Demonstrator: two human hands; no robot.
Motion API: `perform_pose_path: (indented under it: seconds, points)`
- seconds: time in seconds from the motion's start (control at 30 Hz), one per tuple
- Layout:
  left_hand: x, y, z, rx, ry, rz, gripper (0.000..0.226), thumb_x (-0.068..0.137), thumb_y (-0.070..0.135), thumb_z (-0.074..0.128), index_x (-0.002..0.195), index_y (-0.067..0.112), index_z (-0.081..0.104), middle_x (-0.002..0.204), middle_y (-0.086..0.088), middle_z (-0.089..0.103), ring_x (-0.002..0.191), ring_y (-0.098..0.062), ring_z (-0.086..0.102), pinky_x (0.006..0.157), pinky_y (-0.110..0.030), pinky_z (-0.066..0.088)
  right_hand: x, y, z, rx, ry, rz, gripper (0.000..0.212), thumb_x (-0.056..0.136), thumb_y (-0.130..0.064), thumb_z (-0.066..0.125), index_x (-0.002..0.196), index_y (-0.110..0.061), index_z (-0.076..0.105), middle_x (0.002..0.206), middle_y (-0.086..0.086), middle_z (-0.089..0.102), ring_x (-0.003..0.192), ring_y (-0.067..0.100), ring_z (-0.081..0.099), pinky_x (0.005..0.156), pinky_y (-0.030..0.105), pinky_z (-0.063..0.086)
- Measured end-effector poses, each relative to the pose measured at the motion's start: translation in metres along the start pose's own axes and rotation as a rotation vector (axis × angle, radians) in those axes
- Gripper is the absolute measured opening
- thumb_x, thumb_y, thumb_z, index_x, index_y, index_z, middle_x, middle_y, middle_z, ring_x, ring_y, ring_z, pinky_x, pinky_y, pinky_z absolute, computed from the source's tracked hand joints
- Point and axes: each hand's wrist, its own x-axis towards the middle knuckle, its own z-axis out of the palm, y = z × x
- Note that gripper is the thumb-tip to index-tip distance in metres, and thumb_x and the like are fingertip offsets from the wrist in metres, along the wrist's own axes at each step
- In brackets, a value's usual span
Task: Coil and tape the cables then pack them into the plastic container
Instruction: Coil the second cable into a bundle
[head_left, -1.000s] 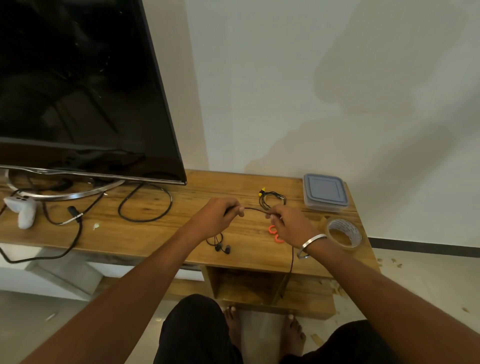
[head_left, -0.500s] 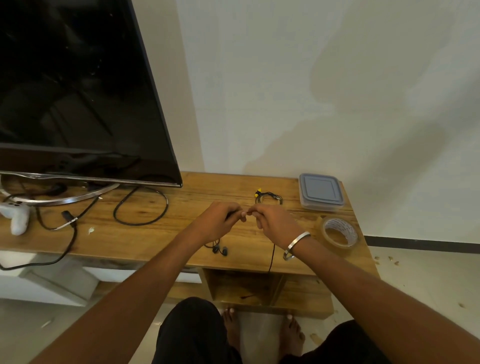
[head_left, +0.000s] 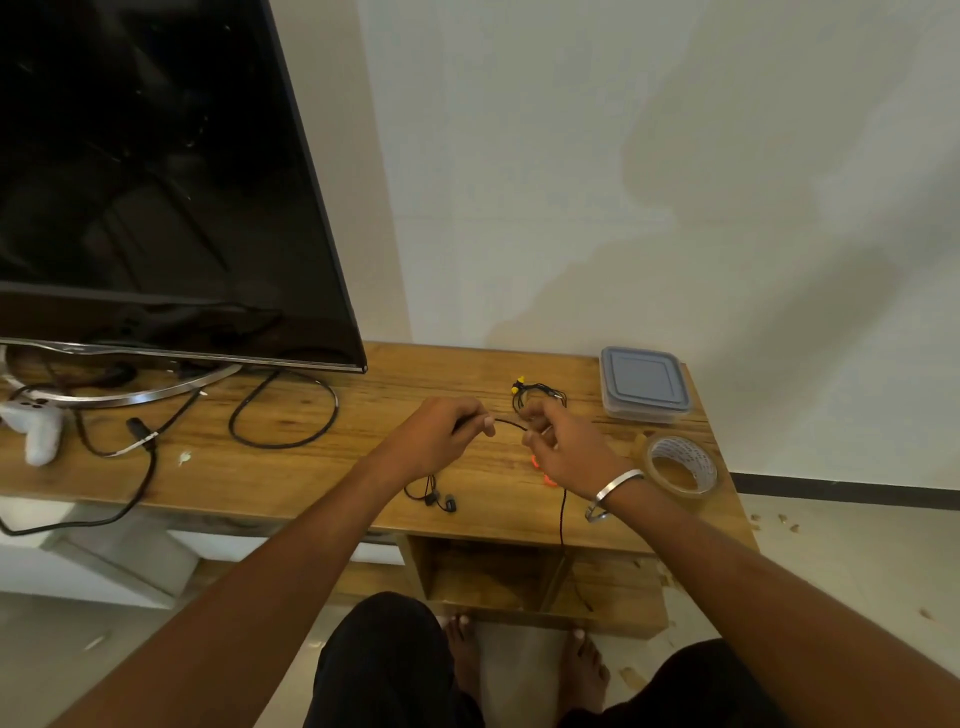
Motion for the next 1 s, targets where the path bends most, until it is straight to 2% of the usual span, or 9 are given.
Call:
perform_pose_path:
  seconds: [0.1,0.27,0.4,0.47,0.6,0.67,0.8,0.93,1.0]
  points:
    - [0.003,0.005,0.004,-0.005,-0.013,0.038,0.023,0.1,0.028,0.051,0.093,0.016,0.07,0.057,0.01,0.048,0.046,-0.004,0.039,0.046,-0.017,0.028,0.003,-0.012,0.005,-0.036,-0.056,-0.085,0.026,0.092,-0.019,0.053,0.119,-0.017,0.056,0.099,-0.001,0.064,0.077,0.012,0.061,0.06,0.008,0.041]
    - [0.004,0.007,0.002,-0.001,-0.036,0.052,0.024,0.1,0.028,0.052,0.094,0.013,0.07,0.063,0.009,0.052,0.05,-0.004,0.043,0.049,-0.017,0.031,0.007,-0.02,0.002,-0.121,-0.062,-0.144,0.022,0.098,-0.017,0.042,0.101,-0.013,0.064,0.076,0.004,0.07,0.056,-0.002,0.051,0.053,0.008,0.037]
    - [0.001,0.006,-0.007,-0.003,-0.031,0.033,0.022,0.1,0.03,0.052,0.095,0.019,0.07,0.058,0.008,0.047,0.048,-0.005,0.039,0.048,-0.017,0.03,0.005,-0.011,-0.006,-0.141,0.028,-0.121,0.024,0.098,-0.021,0.042,0.105,-0.017,0.065,0.062,-0.011,0.056,0.053,0.008,0.051,0.053,0.026,0.042]
    - [0.001,0.003,-0.011,0.001,-0.022,0.017,0.022,0.1,0.03,0.052,0.096,0.019,0.071,0.058,0.008,0.047,0.049,-0.006,0.039,0.05,-0.019,0.033,0.004,-0.005,-0.01,-0.156,0.087,-0.091,0.022,0.097,-0.02,0.043,0.103,-0.017,0.064,0.06,-0.016,0.051,0.053,0.01,0.052,0.053,0.027,0.041]
    - [-0.001,0.002,-0.014,0.013,-0.025,0.029,0.021,0.1,0.028,0.052,0.097,0.019,0.071,0.06,0.009,0.048,0.049,-0.006,0.036,0.047,-0.016,0.031,-0.003,-0.003,-0.017,-0.099,0.099,-0.017,0.018,0.099,-0.017,0.041,0.1,-0.017,0.059,0.063,-0.019,0.05,0.047,-0.003,0.055,0.04,0.014,0.037]
    - [-0.001,0.002,-0.014,0.01,-0.022,0.028,0.021,0.1,0.029,0.052,0.097,0.02,0.071,0.061,0.009,0.048,0.049,-0.006,0.036,0.047,-0.017,0.03,-0.004,-0.003,-0.017,-0.06,0.09,0.013,0.018,0.098,-0.014,0.04,0.101,-0.015,0.058,0.065,-0.011,0.055,0.048,-0.007,0.056,0.039,0.013,0.039]
    - [0.0,0.003,-0.01,0.016,-0.015,0.03,0.021,0.1,0.029,0.052,0.097,0.019,0.071,0.061,0.008,0.049,0.049,-0.006,0.036,0.047,-0.018,0.028,-0.002,-0.002,-0.013,0.023,-0.008,0.014,0.021,0.093,-0.014,0.048,0.112,-0.019,0.056,0.085,-0.001,0.067,0.071,0.014,0.065,0.064,0.032,0.057]
    - [0.004,0.009,-0.005,0.003,-0.058,0.071,0.022,0.099,0.028,0.052,0.092,0.015,0.069,0.064,-0.001,0.053,0.053,-0.008,0.038,0.05,-0.02,0.028,0.004,-0.013,-0.004,0.014,-0.102,-0.101,0.021,0.093,-0.021,0.053,0.114,-0.021,0.057,0.085,-0.011,0.065,0.068,-0.004,0.06,0.059,0.009,0.043]
    - [0.007,0.012,-0.005,0.021,-0.077,0.078,0.025,0.1,0.027,0.051,0.089,0.01,0.067,0.069,-0.009,0.058,0.056,-0.011,0.041,0.053,-0.026,0.031,0.008,-0.019,0.0,-0.039,-0.095,-0.15,0.013,0.095,-0.023,0.049,0.103,-0.024,0.059,0.074,-0.012,0.065,0.064,-0.003,0.057,0.057,0.009,0.038]
